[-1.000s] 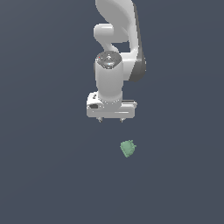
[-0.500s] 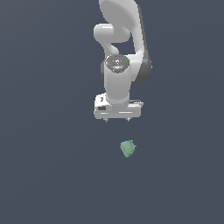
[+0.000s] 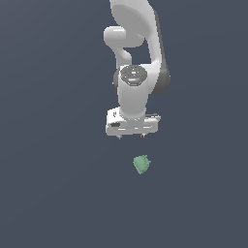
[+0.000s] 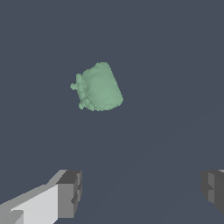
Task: Pick up the object and move it to a goal position.
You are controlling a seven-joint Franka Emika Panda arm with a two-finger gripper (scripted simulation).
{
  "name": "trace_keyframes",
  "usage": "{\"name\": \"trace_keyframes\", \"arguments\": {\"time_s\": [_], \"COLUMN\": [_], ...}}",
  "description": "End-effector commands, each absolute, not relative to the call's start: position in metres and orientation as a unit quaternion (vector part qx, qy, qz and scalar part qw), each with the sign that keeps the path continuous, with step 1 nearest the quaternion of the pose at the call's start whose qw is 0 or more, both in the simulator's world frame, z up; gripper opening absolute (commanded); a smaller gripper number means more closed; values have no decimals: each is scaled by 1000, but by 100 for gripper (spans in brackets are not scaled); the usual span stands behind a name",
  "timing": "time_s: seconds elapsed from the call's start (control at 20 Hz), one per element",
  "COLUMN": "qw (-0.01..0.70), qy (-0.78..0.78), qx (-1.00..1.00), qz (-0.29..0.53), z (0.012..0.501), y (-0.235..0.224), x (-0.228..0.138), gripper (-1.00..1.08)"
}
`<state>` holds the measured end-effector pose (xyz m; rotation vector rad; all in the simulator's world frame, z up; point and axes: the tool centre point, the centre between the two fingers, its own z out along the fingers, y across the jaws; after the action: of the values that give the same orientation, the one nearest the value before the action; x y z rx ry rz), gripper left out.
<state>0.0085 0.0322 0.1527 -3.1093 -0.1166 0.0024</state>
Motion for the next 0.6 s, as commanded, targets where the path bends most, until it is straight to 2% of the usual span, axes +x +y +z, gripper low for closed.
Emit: {"name": "trace_keyframes", "arguments": {"time_s": [0.0,0.55], "qw": [14,4], "qy": [-54,-170], "qx": [-998,-985], "qz": [1,0], "z": [149,118], "y": [37,67], "x": [16,61], "gripper": [100,100]}}
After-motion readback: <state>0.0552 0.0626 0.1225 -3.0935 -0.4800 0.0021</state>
